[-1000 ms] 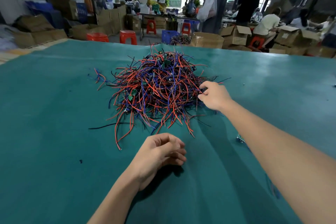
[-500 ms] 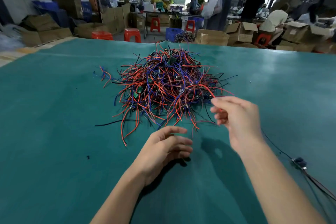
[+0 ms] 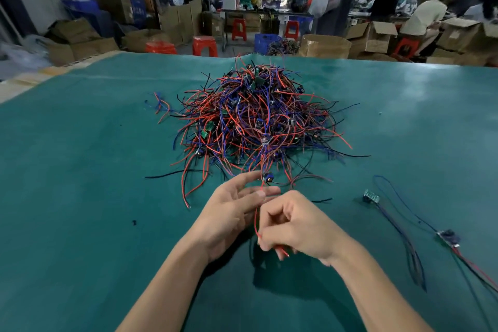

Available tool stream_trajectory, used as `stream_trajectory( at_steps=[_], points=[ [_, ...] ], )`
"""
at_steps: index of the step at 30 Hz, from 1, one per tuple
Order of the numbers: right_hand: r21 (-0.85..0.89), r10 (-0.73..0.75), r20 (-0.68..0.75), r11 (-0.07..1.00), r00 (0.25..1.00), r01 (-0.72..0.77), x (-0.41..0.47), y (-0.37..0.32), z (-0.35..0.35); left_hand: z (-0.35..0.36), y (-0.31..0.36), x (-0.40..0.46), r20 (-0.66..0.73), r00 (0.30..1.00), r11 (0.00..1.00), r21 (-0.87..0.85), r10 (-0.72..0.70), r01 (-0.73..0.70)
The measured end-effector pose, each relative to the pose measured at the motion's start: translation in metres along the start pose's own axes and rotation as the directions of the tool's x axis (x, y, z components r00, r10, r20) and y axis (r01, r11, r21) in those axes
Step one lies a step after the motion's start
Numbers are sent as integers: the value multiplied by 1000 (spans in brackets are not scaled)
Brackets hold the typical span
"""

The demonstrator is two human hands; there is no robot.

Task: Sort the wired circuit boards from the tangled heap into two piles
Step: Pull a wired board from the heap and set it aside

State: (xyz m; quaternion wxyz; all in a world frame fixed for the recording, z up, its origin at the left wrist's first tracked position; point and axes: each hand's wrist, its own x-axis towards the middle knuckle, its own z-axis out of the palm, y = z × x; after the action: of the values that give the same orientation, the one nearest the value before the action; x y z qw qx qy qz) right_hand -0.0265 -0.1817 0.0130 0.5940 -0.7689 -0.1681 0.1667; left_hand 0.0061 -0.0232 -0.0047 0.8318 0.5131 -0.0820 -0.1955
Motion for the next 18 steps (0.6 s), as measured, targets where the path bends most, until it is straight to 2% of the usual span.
stream_trajectory(
  at_steps=[2,3,4,5,6,7,8,9,12,14,18],
  points=[
    [-36,11,68,999,998,-8,-1,-1,1,-1,-2,1,-30,1000,1000,14,9,-9],
    [-54,3,50,999,999,0,-1,-1,0,-1,-3,2,-46,999,1000,14,19,-19],
    [-70,-11,-36,997,999,8,1,1,-1,-2,-4,3,-61,998,999,17,31,-30],
    [-98,-31,-186,995,982,13,3,3,-2,-3,-4,3,-73,996,999,24,43,-41],
    [-130,-56,-370,991,927,8,5,6,-5,-3,-4,3,-83,995,998,33,51,-48],
    [-151,-81,-540,989,838,-1,8,9,-8,-3,-4,3,-88,995,998,43,57,-53],
    [-142,-84,-644,990,760,-11,10,11,-10,-3,-4,3,-87,994,997,58,61,-56],
    [-104,-65,-676,995,734,-7,12,13,-10,-3,-5,2,-82,994,995,77,65,-59],
    [-4,-3,-616,1000,788,0,18,13,-3,-1,-6,1,-49,995,988,133,83,-76],
    [133,56,-608,991,792,31,20,11,-1,-1,-6,1,-46,994,985,152,95,-87],
    [397,144,-645,903,751,167,17,5,-12,-1,-6,1,-84,991,984,154,107,-93]
  ],
)
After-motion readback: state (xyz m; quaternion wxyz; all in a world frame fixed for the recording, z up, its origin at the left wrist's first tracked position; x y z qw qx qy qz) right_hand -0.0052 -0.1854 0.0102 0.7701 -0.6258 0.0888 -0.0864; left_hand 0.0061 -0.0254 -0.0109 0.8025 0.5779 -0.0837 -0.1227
